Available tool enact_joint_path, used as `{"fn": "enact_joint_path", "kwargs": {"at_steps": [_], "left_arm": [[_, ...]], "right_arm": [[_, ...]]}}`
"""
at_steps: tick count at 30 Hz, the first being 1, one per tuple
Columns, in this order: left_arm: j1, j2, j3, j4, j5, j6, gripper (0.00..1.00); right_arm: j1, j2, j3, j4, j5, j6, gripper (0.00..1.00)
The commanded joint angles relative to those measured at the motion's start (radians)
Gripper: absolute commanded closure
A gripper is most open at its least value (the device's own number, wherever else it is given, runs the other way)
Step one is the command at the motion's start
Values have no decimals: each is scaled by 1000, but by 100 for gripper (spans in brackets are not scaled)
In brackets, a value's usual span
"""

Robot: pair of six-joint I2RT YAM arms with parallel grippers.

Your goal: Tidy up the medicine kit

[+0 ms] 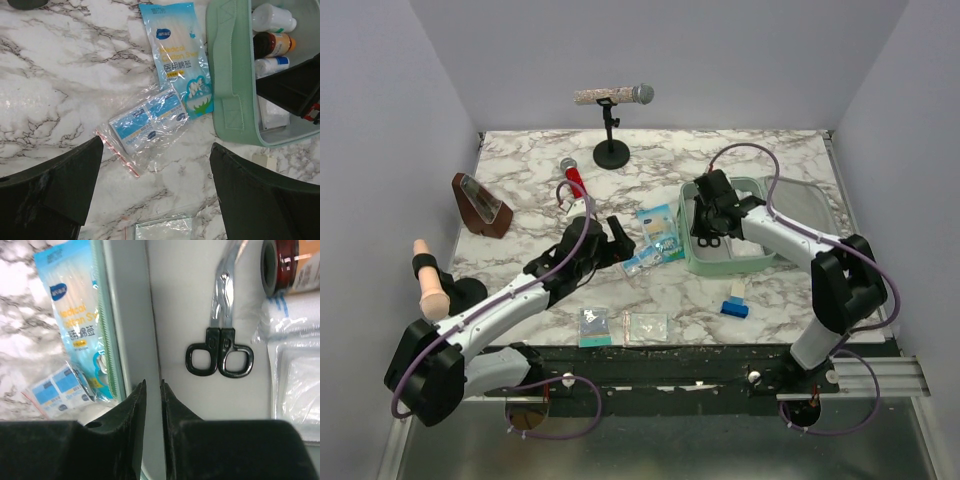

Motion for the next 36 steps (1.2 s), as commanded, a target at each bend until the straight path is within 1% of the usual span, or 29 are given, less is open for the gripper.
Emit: {"fn": "enact_joint_path", "kwargs": {"at_steps": [1,4,7,11,14,17,18,21,24,27,29,32,36], "left_arm": [[28,64,48,-48,1,-81,1],[37,118,94,-82,18,-75,1],[39,179,152,-141,-26,-104,1],[43,265,235,-177,3,-24,1],[52,319,266,-146,38,-16,1],[75,392,310,-109,105,-10,1],[81,426,341,-111,133,-3,1],[89,541,438,-158,136,11,2],[92,635,502,-157,135,25,10],[92,716,568,-154,135,33,16],[92,773,626,-184,121,36,18],[94,845,694,-233,107,36,21],[94,899,731,-261,89,27,22]], "right_arm": [[17,50,105,-40,-37,20,73],[16,26,111,-60,19,12,73],[10,-41,90,-66,77,-7,71],[3,-111,51,-61,147,-50,69],[-13,-133,7,-52,151,-54,69],[-13,-218,-64,-10,148,-60,69],[-13,-245,-85,-6,145,-66,69],[-13,-333,-142,-11,117,-87,69],[-11,-437,-220,-9,73,-95,69],[-11,-549,-303,-6,50,-86,69],[-11,-612,-360,0,31,-84,69],[-11,-678,-398,-6,23,-84,69],[-11,-707,-409,-15,26,-92,69]]}}
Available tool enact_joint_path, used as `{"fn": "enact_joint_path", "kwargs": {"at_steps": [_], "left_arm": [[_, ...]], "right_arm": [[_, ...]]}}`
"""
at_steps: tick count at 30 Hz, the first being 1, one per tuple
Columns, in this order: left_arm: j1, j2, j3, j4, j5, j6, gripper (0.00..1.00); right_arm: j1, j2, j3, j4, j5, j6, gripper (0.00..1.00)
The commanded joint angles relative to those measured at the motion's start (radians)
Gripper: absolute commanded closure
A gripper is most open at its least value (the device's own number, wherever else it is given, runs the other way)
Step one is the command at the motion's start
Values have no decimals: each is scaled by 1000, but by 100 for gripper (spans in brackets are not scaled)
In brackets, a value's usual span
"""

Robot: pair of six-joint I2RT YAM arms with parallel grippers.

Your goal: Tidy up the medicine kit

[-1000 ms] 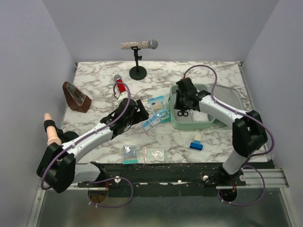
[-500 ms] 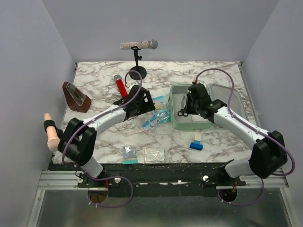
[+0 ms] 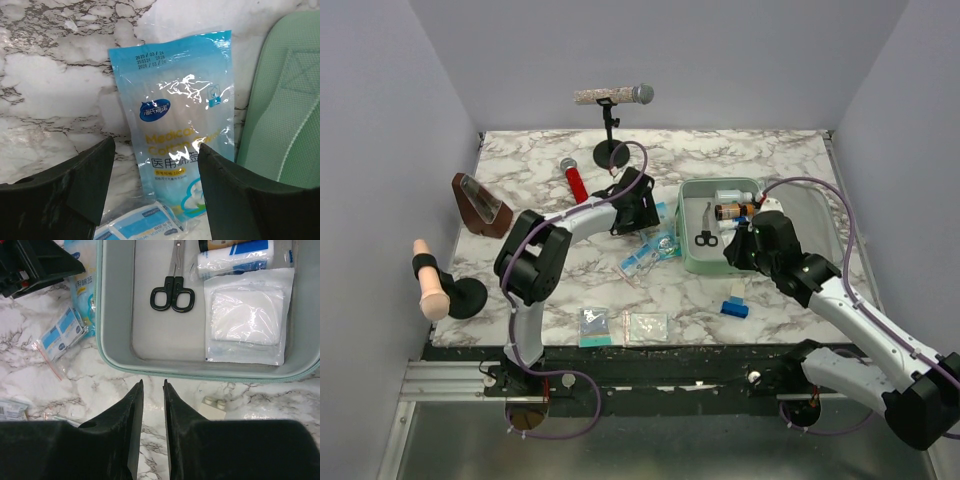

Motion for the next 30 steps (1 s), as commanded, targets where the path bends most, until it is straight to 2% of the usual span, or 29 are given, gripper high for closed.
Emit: {"fn": "enact_joint_path", "kwargs": {"at_steps": [1,5,8,12,19,23,30], "left_arm": [[3,60,50,-85,-25,1,23],[0,116,80,-154,-55,-3,23],[-8,141,79,-174,-77,3,30],[-16,153,90,-205,-120,30,52],[-17,169,111,-253,-170,75,100],[-19,120,68,-214,-169,87,100],[-17,-98,22,-174,-184,104,100]], "right_arm": [[-1,-24,-15,-2,-23,-17,69],[-1,-16,-21,-4,-18,-21,69],[-1,-10,-24,-1,-22,-23,69],[-1,-21,-32,2,-25,-20,69],[-1,-36,-36,2,-23,-17,69],[-1,-39,-40,2,-20,-15,69],[-2,-56,-21,-4,-11,-17,69]]}}
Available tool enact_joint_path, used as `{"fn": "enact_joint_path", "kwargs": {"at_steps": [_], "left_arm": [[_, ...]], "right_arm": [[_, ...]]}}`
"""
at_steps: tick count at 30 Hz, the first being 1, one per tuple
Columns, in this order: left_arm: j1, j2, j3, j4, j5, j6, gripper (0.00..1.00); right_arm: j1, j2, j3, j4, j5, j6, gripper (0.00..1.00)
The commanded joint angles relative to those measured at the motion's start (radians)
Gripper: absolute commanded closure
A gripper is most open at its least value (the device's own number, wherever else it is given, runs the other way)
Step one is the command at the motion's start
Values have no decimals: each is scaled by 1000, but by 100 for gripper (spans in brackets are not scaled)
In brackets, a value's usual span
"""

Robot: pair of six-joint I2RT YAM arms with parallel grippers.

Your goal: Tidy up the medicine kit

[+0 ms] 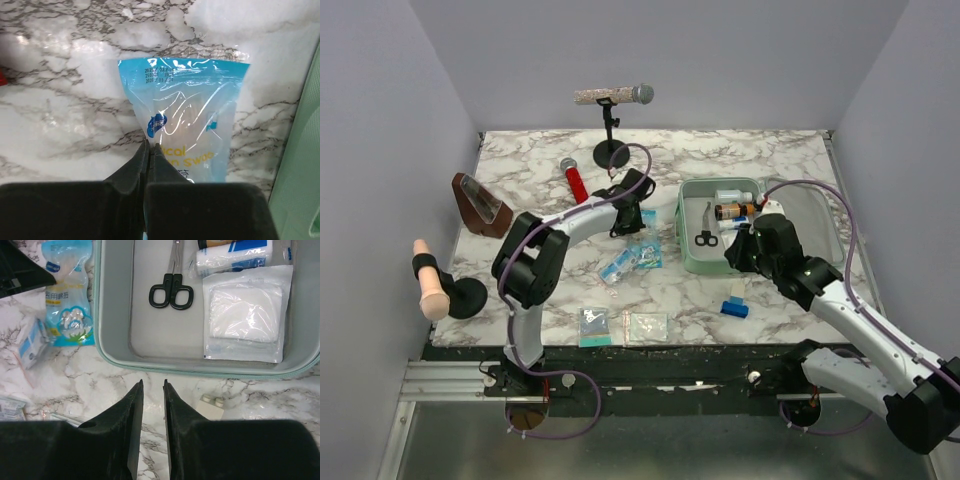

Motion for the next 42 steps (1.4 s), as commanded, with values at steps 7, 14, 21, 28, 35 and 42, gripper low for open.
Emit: {"fn": "enact_joint_path", "kwargs": {"at_steps": [7,14,21,28,35,42], "left_arm": [[-11,-289,-17,-15,-30,6,100],[-82,-332,35,49,45,-46,100],[-191,-164,277,30,53,-52,100],[-219,14,416,6,23,-55,100],[-218,126,488,-20,-33,-89,100],[-212,220,563,-81,-97,-164,100]], "right_arm": [[-1,-55,38,-27,12,-16,69],[-1,-114,49,-64,44,-19,69],[-1,-183,44,-96,90,-29,69],[-1,-216,33,-123,98,-31,69],[-1,-236,30,-127,110,-39,69],[-1,-245,22,-127,99,-37,69]]}}
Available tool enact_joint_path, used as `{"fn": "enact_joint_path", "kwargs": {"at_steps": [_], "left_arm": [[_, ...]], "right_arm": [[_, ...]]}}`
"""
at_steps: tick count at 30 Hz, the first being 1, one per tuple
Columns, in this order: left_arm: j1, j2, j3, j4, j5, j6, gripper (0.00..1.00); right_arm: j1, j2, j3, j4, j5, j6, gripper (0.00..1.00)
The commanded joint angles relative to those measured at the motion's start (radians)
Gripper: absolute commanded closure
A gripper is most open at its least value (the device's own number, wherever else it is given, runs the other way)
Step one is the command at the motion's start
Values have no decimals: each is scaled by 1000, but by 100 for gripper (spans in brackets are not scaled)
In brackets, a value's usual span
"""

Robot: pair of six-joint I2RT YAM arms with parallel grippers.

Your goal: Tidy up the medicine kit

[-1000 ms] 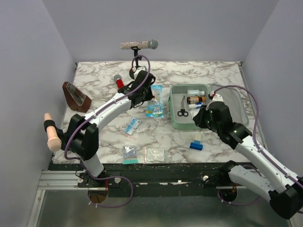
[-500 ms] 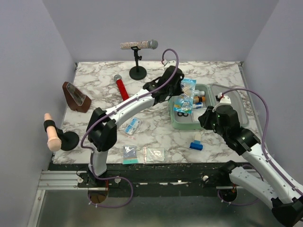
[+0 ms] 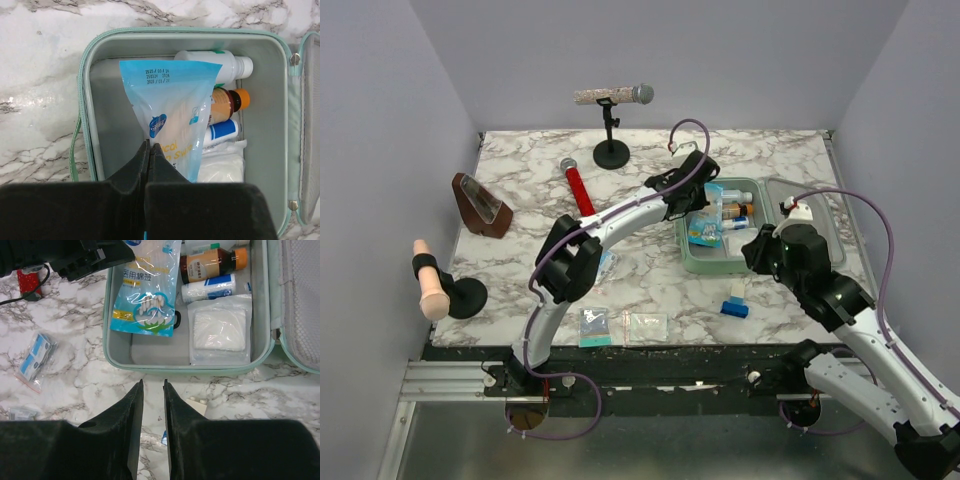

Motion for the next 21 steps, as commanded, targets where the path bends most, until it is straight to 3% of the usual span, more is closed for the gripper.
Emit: {"fn": "enact_joint_path", "kwargs": {"at_steps": [1,11,17,21], "left_arm": [[8,48,64,-57,-72,-76,100],[37,56,14,-72,-78,-207,98],[37,8,-6,-49,-56,-182,64],[37,-22,-9,-40,-26,-165,50]], "right_arm": [[-1,-24,0,-36,16,-9,69],[-1,-42,-14,-39,36,-9,68],[-1,-37,-11,-36,38,-5,68],[-1,-36,-12,-35,44,-7,68]]}}
